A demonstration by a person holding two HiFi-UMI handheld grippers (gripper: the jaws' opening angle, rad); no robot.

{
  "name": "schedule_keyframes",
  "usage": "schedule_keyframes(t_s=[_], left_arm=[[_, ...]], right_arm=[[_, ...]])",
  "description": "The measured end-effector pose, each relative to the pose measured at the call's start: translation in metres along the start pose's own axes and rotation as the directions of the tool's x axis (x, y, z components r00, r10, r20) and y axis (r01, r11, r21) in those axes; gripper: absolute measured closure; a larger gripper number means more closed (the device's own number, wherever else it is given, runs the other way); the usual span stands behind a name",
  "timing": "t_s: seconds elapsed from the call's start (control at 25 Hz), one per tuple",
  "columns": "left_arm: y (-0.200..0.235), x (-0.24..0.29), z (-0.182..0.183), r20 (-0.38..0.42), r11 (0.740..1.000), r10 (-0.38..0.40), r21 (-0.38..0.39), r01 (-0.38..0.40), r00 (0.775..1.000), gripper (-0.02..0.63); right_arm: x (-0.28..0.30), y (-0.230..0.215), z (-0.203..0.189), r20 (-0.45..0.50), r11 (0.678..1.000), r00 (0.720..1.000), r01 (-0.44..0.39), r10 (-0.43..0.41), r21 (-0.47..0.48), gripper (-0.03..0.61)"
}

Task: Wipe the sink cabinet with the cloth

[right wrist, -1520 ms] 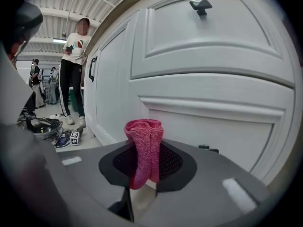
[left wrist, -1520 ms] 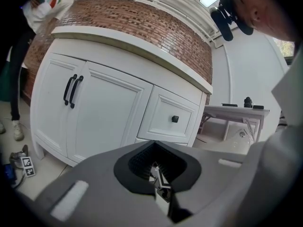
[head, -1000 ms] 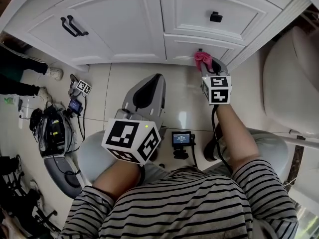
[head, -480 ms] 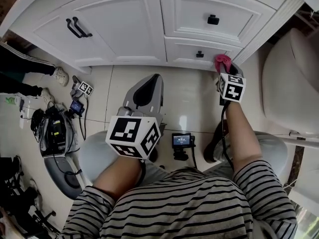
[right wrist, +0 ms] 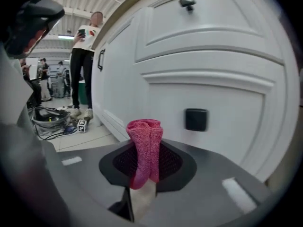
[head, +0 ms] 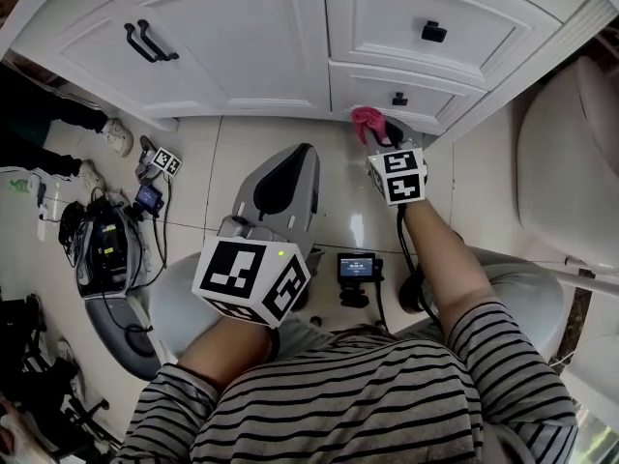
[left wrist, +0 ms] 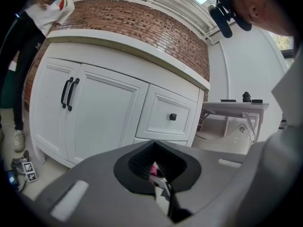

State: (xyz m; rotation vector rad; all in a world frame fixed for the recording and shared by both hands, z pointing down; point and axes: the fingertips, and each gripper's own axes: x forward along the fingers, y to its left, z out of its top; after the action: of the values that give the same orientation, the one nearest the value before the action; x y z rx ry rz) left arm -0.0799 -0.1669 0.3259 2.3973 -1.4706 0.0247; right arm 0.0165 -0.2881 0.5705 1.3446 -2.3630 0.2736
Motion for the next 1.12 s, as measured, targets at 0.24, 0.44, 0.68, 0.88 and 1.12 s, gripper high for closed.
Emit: schedule_keyframes(t_s=[0.24,0.44,0.68,0.88,1.12], left_arm=[[0.011,0.007,-0.004,-0.026,1.000,0.018,-0.018,-0.018,1.000,0.614],[0.004,0.011,-0.001,-0.021,1.000,0.003,-0.007,-0.003,1.000,0.614],[-0.006,0.011,-0.002,0.015,0.998,-0.006,0.069,0.005,1.000,0.614],[-0.009,-0.001,-0.001,0.022,0.987,0.043,0.152,-0.046,0.999,0.614],[-0.027,-0.023,0.035,0.108,0.956,0.035,0.287,-0.065,0.994,0.614]], right_arm=[[0.029,-0.019,-0.003,-0.043,0.999,0.999,0.020,-0.021,-0.026,0.491],[-0.023,-0.108,-0.028,-0.101,0.984,0.979,0.177,-0.175,0.014,0.488],[-0.095,-0.166,-0.027,-0.140,0.931,0.929,0.355,-0.342,0.081,0.491],[-0.165,-0.142,0.033,-0.110,0.946,0.950,0.303,-0.292,0.114,0.489],[-0.271,-0.099,0.142,0.156,0.959,0.957,0.214,-0.244,0.186,0.488]])
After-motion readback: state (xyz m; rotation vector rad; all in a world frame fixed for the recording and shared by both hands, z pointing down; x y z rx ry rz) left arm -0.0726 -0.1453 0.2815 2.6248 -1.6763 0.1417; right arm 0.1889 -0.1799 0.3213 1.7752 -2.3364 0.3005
